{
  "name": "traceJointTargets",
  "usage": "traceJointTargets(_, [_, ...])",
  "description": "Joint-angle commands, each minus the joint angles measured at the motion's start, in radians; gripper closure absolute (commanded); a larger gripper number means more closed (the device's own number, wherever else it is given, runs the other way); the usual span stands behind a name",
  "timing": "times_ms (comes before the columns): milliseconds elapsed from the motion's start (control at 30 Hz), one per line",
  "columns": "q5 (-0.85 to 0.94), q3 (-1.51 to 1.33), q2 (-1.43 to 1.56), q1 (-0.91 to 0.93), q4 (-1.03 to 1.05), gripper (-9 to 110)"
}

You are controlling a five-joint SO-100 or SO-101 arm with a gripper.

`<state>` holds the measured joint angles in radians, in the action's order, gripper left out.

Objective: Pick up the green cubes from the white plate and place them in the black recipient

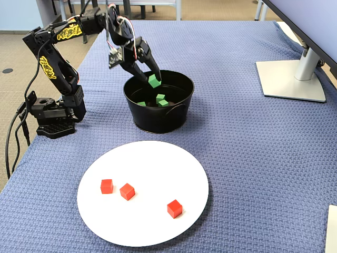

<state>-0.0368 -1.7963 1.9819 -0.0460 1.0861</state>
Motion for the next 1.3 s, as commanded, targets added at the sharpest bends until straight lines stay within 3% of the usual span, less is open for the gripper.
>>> traceJointTargets(0, [0.014, -0.014, 0.049, -0.034, -0.055, 96])
traceJointTargets(100, [0.009, 0.057, 0.037, -0.038, 0.025, 76])
traceJointTargets(300, [0.015, 0.126, 0.098, -0.051, 0.14, 72])
traceJointTargets(567, [0.132, 0.04, 0.334, 0.025, 0.255, 84])
traceJointTargets(867, [0.178, -0.391, 0.788, 0.12, 0.308, 101])
traceJointTargets(1267, [0.225, -0.741, 1.095, 0.196, 0.341, 101])
